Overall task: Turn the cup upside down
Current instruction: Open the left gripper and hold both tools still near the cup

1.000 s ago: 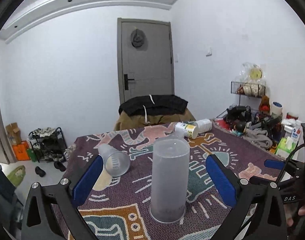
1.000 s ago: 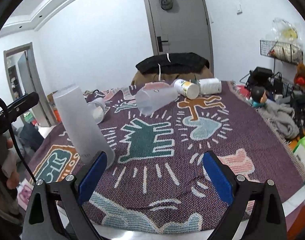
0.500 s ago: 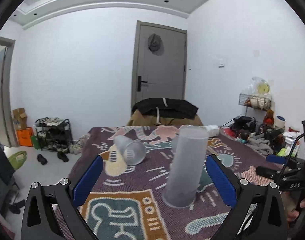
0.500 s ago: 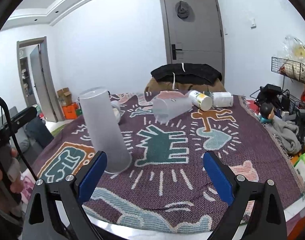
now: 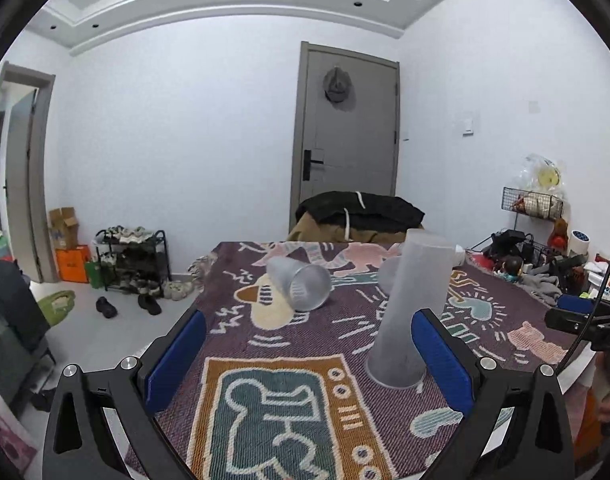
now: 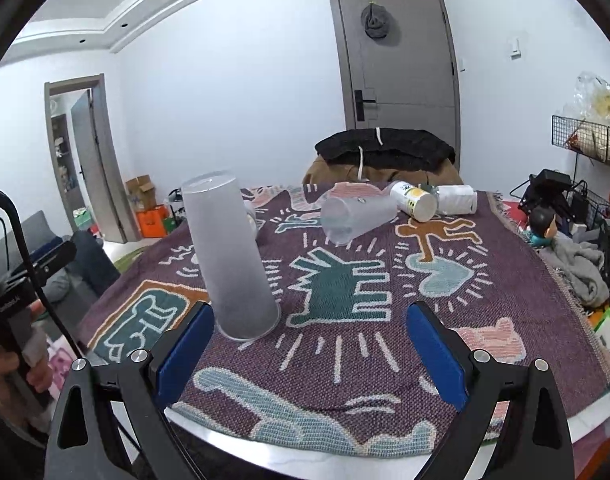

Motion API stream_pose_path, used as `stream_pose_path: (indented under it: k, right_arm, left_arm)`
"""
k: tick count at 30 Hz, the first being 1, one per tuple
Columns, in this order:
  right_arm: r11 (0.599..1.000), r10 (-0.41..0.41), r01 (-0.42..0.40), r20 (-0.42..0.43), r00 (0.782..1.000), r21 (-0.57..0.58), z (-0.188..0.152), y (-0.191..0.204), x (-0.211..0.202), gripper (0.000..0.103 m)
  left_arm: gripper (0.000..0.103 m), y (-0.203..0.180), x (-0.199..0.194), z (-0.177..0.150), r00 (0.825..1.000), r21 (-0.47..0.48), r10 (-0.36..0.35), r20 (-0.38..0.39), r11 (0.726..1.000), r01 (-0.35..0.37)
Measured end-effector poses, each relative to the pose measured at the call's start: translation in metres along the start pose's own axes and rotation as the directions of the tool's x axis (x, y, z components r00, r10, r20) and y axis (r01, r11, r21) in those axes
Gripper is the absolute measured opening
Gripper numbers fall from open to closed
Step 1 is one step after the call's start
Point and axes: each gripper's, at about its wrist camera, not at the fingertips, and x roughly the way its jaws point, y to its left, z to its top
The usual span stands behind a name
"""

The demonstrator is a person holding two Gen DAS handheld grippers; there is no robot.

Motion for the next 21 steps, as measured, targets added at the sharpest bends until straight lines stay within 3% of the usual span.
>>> stream_pose_path:
  k: [8, 21]
  right_arm:
    - [0.999, 0.002, -0.002, 0.014, 1.0, -0.039, -0.006, 0.011, -0.01, 0.097]
    - [1.0, 0.014, -0.014, 0.02, 1.0, -0.01, -0.012, 0.003, -0.014, 0.097]
  left_arm:
    - [0.103, -0.006, -0.016, -0.009, 1.0, 0.038, 0.012, 0.014, 0.999, -0.013]
    - [0.103, -0.008, -0.02, -0.011, 1.0, 0.026, -0.009, 0.003, 1.0, 0.009]
